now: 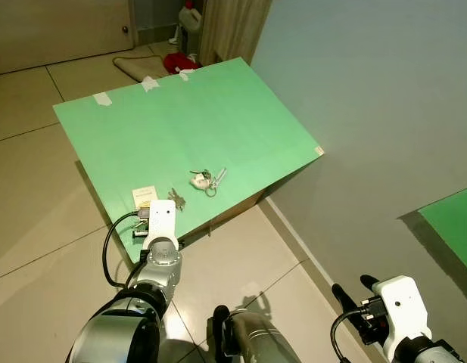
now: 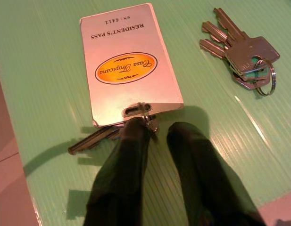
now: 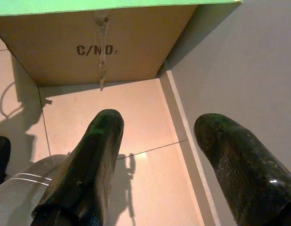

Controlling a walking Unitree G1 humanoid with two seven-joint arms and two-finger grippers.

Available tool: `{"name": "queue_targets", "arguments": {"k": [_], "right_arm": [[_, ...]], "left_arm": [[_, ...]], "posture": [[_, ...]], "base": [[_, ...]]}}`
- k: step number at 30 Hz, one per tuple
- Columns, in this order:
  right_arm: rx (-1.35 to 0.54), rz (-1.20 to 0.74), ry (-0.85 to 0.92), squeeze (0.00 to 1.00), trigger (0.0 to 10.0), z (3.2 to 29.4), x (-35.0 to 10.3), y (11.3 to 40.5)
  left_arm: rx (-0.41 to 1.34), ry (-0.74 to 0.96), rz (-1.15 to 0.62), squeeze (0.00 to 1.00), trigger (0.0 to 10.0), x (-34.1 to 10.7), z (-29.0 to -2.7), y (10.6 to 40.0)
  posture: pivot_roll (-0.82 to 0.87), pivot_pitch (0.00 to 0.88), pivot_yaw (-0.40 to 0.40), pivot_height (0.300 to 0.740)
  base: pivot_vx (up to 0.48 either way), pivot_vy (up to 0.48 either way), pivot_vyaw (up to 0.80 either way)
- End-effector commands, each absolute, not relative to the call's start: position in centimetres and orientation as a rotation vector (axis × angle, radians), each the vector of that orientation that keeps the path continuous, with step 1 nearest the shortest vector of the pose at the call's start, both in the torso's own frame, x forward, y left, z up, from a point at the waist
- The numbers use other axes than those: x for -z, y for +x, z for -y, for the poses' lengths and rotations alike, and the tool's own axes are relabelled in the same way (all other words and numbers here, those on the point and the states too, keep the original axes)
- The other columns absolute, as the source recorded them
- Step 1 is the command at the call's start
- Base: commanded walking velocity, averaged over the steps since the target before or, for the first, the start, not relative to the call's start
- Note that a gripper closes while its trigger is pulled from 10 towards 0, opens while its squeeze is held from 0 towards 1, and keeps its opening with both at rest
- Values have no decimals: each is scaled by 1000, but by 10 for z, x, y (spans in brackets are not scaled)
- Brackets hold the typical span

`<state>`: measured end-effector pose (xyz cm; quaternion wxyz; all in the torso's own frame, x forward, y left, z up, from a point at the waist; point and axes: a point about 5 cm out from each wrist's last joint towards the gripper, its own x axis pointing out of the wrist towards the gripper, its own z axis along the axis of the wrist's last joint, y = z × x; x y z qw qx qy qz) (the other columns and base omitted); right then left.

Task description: Hang keys on a hook

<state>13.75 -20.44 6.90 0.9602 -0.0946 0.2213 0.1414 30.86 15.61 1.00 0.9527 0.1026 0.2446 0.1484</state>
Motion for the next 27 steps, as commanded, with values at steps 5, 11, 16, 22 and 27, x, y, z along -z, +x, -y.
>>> {"name": "queue_targets", "arguments": {"k": [5, 11, 16, 22, 27], "right_arm": [[-271, -478, -213, 0, 10000, 213, -69, 135], [-272, -470, -209, 0, 10000, 211, -66, 140], [-276, -449, -189, 0, 10000, 205, -61, 150], [-279, -407, -142, 0, 10000, 189, -52, 174], [-274, -375, -109, 0, 10000, 179, -45, 194]], "left_arm": [[-288, 225, -491, 0, 0, -10, -150, 309], [-275, 240, -442, 0, 0, -16, -149, 313], [-216, 182, -397, 0, 0, -24, -144, 320], [-138, 180, -265, 0, 0, -47, -143, 332], [-150, 225, -145, 0, 0, -80, -156, 338]], "posture": [[-421, 242, -231, 740], [-395, 229, -215, 740], [-338, 205, -179, 740], [-265, 161, -131, 740], [-188, 91, -80, 740]], "base": [[0, 0, 0], [0, 0, 0], [0, 0, 0], [0, 0, 0], [0, 0, 0]]}}
